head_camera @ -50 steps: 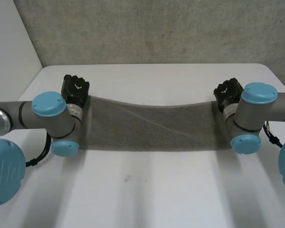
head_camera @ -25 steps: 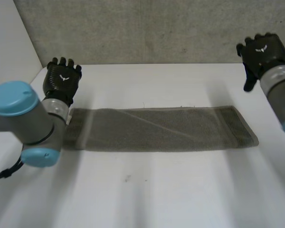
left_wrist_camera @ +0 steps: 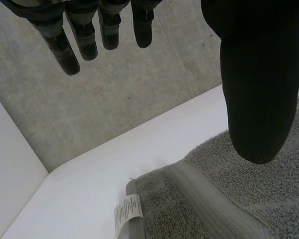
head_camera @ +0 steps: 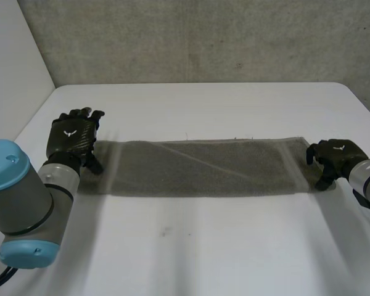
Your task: Fold the laundry
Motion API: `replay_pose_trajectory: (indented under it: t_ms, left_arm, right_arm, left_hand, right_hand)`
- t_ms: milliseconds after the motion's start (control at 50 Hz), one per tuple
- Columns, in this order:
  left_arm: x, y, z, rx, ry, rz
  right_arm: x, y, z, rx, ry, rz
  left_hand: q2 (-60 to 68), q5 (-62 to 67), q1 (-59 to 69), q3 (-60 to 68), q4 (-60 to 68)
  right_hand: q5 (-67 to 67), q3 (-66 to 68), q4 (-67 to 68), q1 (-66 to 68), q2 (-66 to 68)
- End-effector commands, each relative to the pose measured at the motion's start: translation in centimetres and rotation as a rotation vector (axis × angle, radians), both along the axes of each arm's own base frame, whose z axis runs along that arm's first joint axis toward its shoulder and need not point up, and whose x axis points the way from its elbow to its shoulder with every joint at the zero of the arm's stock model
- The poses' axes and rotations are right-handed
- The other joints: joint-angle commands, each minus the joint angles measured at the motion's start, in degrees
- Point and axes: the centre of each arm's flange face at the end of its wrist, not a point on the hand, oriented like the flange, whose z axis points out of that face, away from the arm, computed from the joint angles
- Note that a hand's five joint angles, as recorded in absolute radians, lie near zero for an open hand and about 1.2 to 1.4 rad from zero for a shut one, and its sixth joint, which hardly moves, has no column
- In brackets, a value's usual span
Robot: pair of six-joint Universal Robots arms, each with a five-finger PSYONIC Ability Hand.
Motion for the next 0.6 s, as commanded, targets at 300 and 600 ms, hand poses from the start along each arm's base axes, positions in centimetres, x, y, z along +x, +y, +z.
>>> replay_pose_trajectory:
  t_ms: [300,600]
  left_arm:
    - [0.1,0.5,-0.4,0.013,-0.017,-0.002]
    - [0.2,0.7,0.2,-0.001,-0.012,-0.004]
  right_arm:
    - [-3.3,-2.5,-0.6,-0.042,0.096,-0.12]
    - [-9.6,-5.2,3.4,-0.259,0.328,-0.338]
  left_hand:
    - [0.47,-1.85,-0.53,0.47,0.33]
    - [0.47,-1.85,-0.53,0.47,0.33]
  right_hand:
    - [45.64,44.06,44.17,49.64,44.45]
    - [45.64,44.06,44.17,49.64,44.45]
